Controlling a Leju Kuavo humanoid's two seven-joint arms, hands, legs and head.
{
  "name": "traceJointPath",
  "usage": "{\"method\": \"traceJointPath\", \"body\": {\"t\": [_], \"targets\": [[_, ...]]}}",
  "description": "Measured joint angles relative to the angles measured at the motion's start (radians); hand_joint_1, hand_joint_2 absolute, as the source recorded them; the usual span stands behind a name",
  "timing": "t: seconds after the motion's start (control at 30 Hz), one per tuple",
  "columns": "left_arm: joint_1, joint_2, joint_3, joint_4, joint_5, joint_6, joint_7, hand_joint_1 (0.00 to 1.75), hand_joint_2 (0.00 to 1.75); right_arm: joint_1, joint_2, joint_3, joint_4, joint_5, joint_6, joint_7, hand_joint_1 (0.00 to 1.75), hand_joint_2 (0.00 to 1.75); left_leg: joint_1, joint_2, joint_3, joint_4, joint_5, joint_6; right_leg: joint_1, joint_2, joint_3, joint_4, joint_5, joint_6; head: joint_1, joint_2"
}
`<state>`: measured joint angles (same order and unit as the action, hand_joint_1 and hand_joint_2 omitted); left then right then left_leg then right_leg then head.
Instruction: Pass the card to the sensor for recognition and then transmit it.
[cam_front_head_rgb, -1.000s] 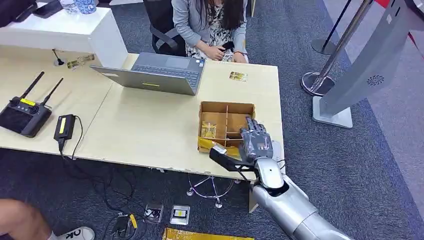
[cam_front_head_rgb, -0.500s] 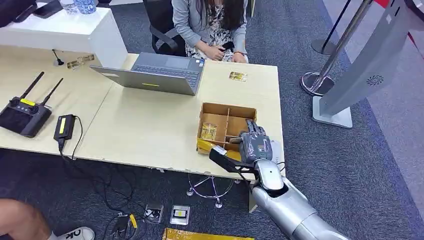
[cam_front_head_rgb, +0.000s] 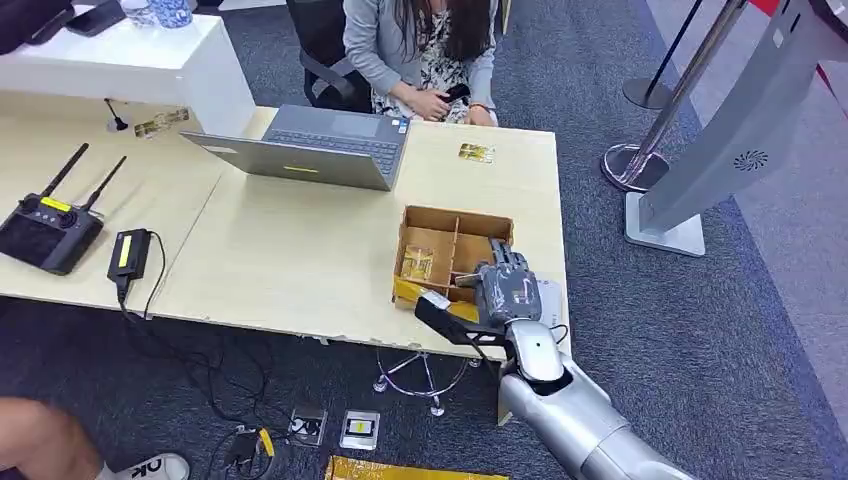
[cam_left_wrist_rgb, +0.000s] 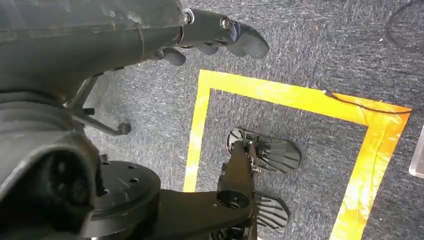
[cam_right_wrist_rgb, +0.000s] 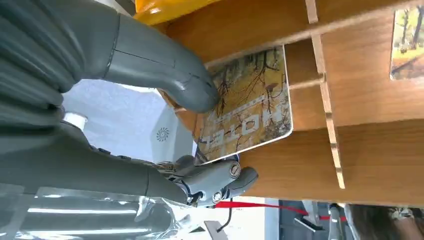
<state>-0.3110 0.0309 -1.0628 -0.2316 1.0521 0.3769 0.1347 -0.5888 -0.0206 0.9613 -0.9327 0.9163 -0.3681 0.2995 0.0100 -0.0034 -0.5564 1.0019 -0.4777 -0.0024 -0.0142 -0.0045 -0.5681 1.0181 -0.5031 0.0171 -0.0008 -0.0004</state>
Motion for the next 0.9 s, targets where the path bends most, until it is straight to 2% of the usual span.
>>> {"method": "traceJointPath", "body": {"t": [0.37, 0.9], "targets": [[0.000, 0.000, 0.000, 0.000, -0.005, -0.002, 0.000, 0.00, 0.00, -0.007, -0.004, -0.005, -0.075, 0.057, 0.006, 0.024, 1.75, 1.75, 0.000, 0.000, 0.000, 0.000, 0.000, 0.000, 0.000, 0.000, 0.000, 0.000, 0.000, 0.000, 0.000, 0.000], [-0.001, -0.002, -0.014, 0.000, -0.009, 0.001, 0.000, 0.00, 0.00, -0.005, -0.008, -0.017, -0.089, 0.065, -0.034, 0.006, 1.75, 1.75, 0.000, 0.000, 0.000, 0.000, 0.000, 0.000, 0.000, 0.000, 0.000, 0.000, 0.000, 0.000, 0.000, 0.000]]}}
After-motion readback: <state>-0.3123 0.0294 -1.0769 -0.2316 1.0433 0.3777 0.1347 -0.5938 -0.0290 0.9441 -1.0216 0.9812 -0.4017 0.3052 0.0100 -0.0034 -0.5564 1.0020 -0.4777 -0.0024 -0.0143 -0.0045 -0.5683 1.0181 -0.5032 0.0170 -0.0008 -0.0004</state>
